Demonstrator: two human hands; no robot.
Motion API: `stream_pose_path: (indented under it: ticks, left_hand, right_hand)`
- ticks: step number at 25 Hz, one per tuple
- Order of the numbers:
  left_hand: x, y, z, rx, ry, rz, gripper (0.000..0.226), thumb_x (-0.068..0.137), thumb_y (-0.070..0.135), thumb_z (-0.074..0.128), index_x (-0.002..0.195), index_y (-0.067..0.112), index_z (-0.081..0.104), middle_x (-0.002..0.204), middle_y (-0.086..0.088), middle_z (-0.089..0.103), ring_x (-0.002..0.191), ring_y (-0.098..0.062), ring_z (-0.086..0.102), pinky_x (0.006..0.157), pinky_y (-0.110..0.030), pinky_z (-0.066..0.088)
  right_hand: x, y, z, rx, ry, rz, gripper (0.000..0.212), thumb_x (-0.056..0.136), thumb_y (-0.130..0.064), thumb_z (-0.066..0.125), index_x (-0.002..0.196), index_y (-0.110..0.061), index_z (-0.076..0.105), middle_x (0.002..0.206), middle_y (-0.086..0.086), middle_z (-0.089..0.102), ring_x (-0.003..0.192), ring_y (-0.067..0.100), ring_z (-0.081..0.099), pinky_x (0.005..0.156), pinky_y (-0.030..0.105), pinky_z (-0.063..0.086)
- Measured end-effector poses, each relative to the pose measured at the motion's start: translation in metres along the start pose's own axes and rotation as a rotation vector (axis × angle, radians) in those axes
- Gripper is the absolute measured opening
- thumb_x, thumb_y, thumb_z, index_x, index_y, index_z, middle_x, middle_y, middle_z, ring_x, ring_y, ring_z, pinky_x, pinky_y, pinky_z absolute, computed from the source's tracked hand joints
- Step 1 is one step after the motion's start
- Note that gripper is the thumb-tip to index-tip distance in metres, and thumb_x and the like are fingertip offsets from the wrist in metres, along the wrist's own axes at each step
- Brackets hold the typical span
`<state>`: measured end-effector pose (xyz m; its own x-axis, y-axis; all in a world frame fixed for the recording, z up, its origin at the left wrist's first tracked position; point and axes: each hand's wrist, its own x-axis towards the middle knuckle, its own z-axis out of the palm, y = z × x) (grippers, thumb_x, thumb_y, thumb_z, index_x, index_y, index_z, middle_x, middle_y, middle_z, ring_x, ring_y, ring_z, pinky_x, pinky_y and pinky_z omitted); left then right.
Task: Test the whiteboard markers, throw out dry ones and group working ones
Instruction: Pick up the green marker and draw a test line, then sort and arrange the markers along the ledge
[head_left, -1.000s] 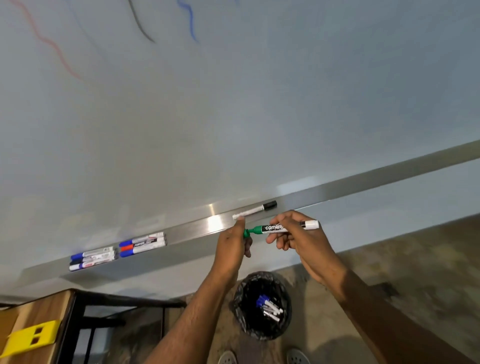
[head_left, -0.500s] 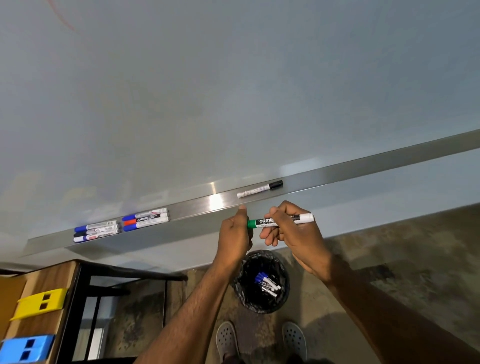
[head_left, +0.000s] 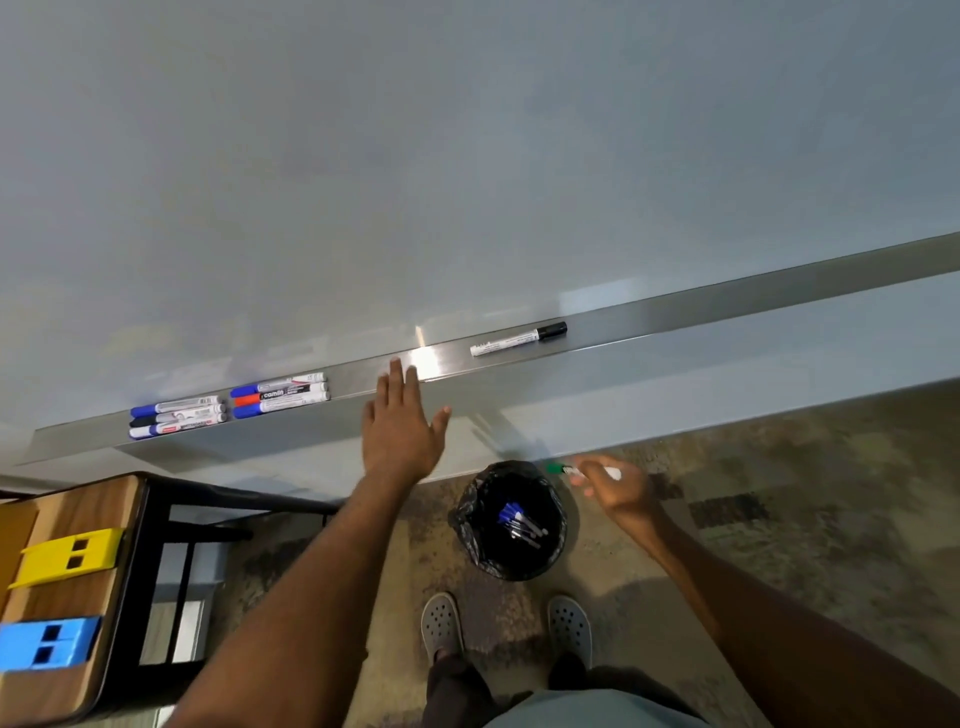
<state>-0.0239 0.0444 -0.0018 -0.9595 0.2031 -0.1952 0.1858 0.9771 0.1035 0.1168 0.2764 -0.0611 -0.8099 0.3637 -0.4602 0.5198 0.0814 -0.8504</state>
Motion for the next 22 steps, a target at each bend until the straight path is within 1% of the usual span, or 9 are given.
stream_pose_path:
  ticks: [3,6,9,11,13,15,16,19,22]
  left_hand:
    - [0.015,-0.026,0.008,0.078,-0.141,0.014,0.075,0.098,0.056,0.023,0.153,0.016,-0.009,0.160,-0.005,-0.017,0.148,-0.024,-0.010,0.120,-0.045,0.001]
    - [0.017,-0.029,0.013,0.066,-0.139,0.028,0.070,0.101,0.049,0.022,0.152,0.015,-0.012,0.159,-0.005,-0.019,0.147,-0.024,-0.012,0.119,-0.044,0.000]
    - [0.016,-0.030,0.013,0.051,-0.136,0.027,0.070,0.102,0.044,0.025,0.152,0.014,-0.014,0.159,-0.006,-0.021,0.147,-0.025,-0.014,0.119,-0.044,0.001]
    - [0.017,-0.030,0.014,0.044,-0.131,0.033,0.071,0.102,0.043,0.027,0.152,0.014,-0.014,0.158,-0.007,-0.022,0.147,-0.026,-0.015,0.119,-0.044,0.001]
    - [0.017,-0.031,0.014,0.042,-0.136,0.039,0.072,0.102,0.041,0.030,0.152,0.014,-0.014,0.158,-0.007,-0.023,0.147,-0.026,-0.015,0.119,-0.044,0.002]
    - [0.016,-0.032,0.014,0.044,-0.145,0.042,0.074,0.101,0.040,0.032,0.151,0.013,-0.015,0.158,-0.007,-0.024,0.146,-0.026,-0.017,0.118,-0.044,0.002]
    - [0.017,-0.032,0.015,0.045,-0.147,0.043,0.074,0.101,0.039,0.032,0.151,0.013,-0.016,0.157,-0.007,-0.024,0.146,-0.026,-0.017,0.118,-0.043,0.001]
    - [0.018,-0.031,0.014,0.043,-0.144,0.038,0.073,0.102,0.033,0.034,0.151,0.014,-0.016,0.157,-0.007,-0.024,0.145,-0.026,-0.019,0.118,-0.042,0.000]
    - [0.017,-0.030,0.014,0.044,-0.147,0.036,0.073,0.101,0.030,0.035,0.151,0.013,-0.016,0.157,-0.008,-0.024,0.145,-0.026,-0.019,0.118,-0.040,0.000]
  right_hand:
    - [0.001,0.064,-0.022,-0.387,-0.093,0.200,0.021,0.094,-0.022,0.055,0.090,-0.009,0.071,0.081,0.005,0.070,0.072,0.016,0.063,0.060,0.026,0.046]
    - [-0.017,0.097,-0.025,-0.474,-0.119,0.298,0.011,0.092,-0.023,0.058,0.090,-0.017,0.067,0.084,0.001,0.070,0.070,0.009,0.061,0.056,0.021,0.042]
    - [-0.020,0.090,-0.001,-0.340,-0.143,0.263,0.009,0.088,-0.020,0.063,0.080,-0.021,0.066,0.081,0.000,0.070,0.075,0.016,0.064,0.066,0.026,0.047]
    - [-0.013,0.079,0.017,-0.310,-0.168,0.202,0.008,0.088,-0.029,0.066,0.084,-0.023,0.064,0.083,-0.004,0.067,0.080,0.017,0.063,0.067,0.026,0.045]
    - [-0.001,0.070,0.027,-0.440,-0.179,0.165,0.019,0.087,-0.045,0.062,0.095,-0.029,0.057,0.092,-0.004,0.064,0.085,0.016,0.061,0.064,0.025,0.042]
    - [0.005,0.063,0.029,-0.641,-0.138,0.141,0.026,0.089,-0.045,0.058,0.110,-0.028,0.059,0.102,0.000,0.066,0.090,0.019,0.063,0.064,0.025,0.041]
    - [0.007,0.054,0.028,-0.744,-0.095,0.067,0.026,0.091,-0.039,0.056,0.111,-0.023,0.061,0.102,0.003,0.067,0.088,0.021,0.064,0.063,0.025,0.041]
    - [0.020,0.019,0.029,-0.893,0.072,-0.438,0.009,0.086,-0.011,0.062,0.093,-0.008,0.066,0.081,0.007,0.066,0.071,0.025,0.062,0.059,0.023,0.037]
    - [0.047,-0.040,0.035,-0.913,0.187,-0.732,0.013,0.082,-0.005,0.068,0.095,-0.009,0.070,0.086,0.007,0.068,0.072,0.023,0.064,0.059,0.027,0.047]
